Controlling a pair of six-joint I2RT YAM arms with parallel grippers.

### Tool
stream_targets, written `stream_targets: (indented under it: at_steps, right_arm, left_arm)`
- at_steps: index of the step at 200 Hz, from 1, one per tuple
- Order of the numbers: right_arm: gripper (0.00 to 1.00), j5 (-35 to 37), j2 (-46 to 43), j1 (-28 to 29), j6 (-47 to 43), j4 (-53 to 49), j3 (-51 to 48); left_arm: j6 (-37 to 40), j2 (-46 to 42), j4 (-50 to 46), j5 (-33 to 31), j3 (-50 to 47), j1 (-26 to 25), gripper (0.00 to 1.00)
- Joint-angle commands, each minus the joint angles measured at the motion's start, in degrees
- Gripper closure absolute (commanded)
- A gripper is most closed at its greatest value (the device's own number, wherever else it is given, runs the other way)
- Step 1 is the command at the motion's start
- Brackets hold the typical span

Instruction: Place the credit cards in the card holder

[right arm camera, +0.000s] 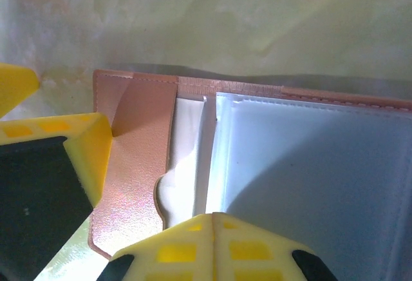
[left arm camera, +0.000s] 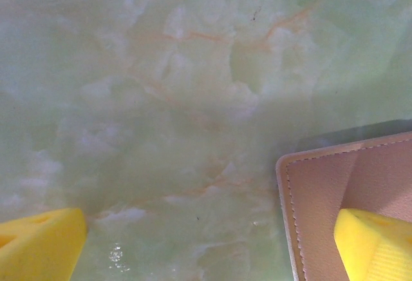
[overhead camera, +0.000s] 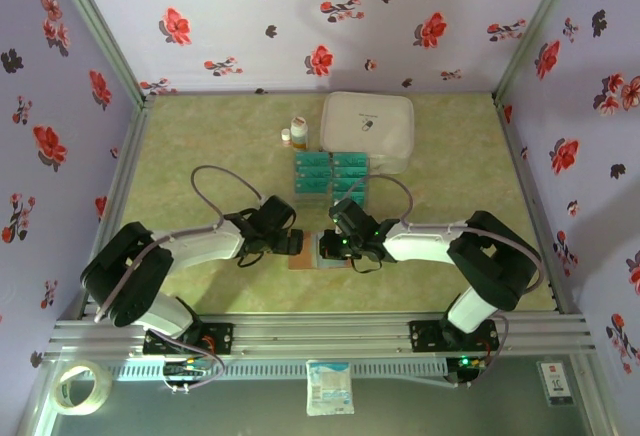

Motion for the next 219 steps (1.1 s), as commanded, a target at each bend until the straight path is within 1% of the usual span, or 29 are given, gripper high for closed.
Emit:
stream_targets:
  at_steps: [1, 43, 69, 121, 147, 186, 219]
  right_arm:
    - [0.92, -0.2, 1.2, -0.3, 0.5, -0.3, -0.7]
    - [0.83, -1.8, -1.1, -0.2, 0.3, -1.1, 0.1]
    - [0.76, -2.4, -3.8, -0.3, -1.0, -3.3, 0.9]
    - [0.6, -1.7, -10.0, -1.2, -8.1, -13.8, 4.6]
    - [0.51, -0.3, -13.4, -3.5, -10.7, -19.1, 5.5]
    - [0.48, -0.9, -16.6, -7.7, -12.6, -21.7, 4.9]
    - [0.47, -0.8, -15.8, -8.4, -12.5, -21.8, 5.7]
  left_arm:
    - [-1.4, 1.6, 0.7, -2.2, -1.8, -0.3, 0.0]
    - [-2.2, 0.9, 1.5, -2.8, -1.2, -0.4, 0.0]
    - [-3.2, -1.0, -0.5, -3.4, 0.2, -0.3, 0.0]
    - [-6.2, -6.8, -8.5, -6.1, 4.2, -0.4, 0.0]
    - [-8.0, -9.6, -13.2, -6.9, 7.1, -0.7, 0.0]
    - [-9.6, -11.2, -16.7, -7.6, 9.1, -2.6, 0.0]
    - [-8.6, -8.9, -17.9, -9.1, 9.6, -4.4, 0.0]
